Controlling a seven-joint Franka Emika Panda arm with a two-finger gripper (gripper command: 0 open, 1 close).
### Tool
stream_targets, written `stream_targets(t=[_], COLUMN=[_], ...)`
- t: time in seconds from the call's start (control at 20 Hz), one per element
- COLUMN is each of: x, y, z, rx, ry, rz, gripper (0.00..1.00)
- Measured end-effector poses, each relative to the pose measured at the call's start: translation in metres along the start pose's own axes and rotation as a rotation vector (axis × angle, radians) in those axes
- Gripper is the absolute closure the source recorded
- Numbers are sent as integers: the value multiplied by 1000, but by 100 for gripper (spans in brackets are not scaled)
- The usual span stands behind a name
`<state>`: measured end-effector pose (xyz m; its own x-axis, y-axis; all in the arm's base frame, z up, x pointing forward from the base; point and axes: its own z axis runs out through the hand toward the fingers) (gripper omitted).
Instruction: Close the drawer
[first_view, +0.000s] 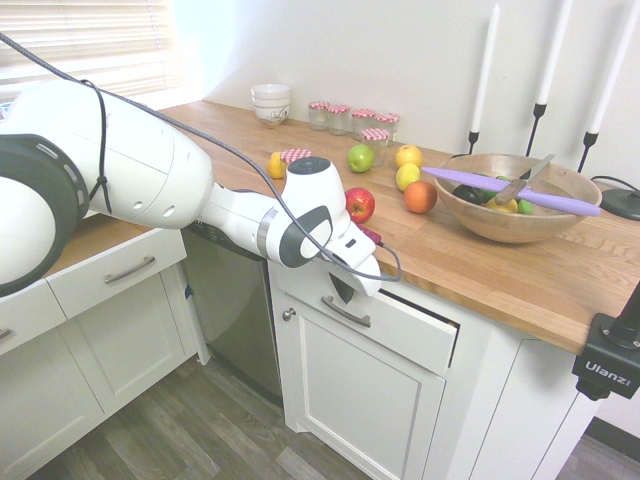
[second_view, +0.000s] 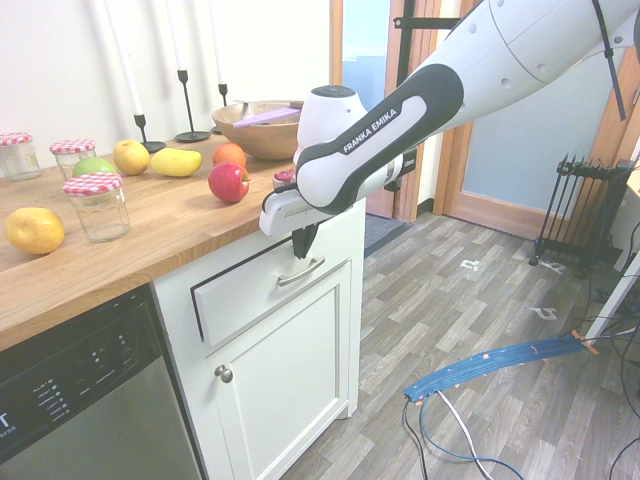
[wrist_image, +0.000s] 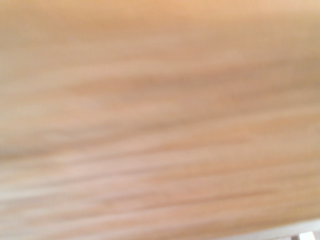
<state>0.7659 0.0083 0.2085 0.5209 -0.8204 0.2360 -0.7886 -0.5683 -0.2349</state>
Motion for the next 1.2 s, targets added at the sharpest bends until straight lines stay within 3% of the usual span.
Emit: stream_targets(t=[0.5,0.9,1.2], x=[-6,-13,-33], y=[8,83,130], z=[-34,-54,-112], rx=[24,-150,-169], ry=[20,-116,-164], rz=[-8,-6,-40], gripper=[100,100,100])
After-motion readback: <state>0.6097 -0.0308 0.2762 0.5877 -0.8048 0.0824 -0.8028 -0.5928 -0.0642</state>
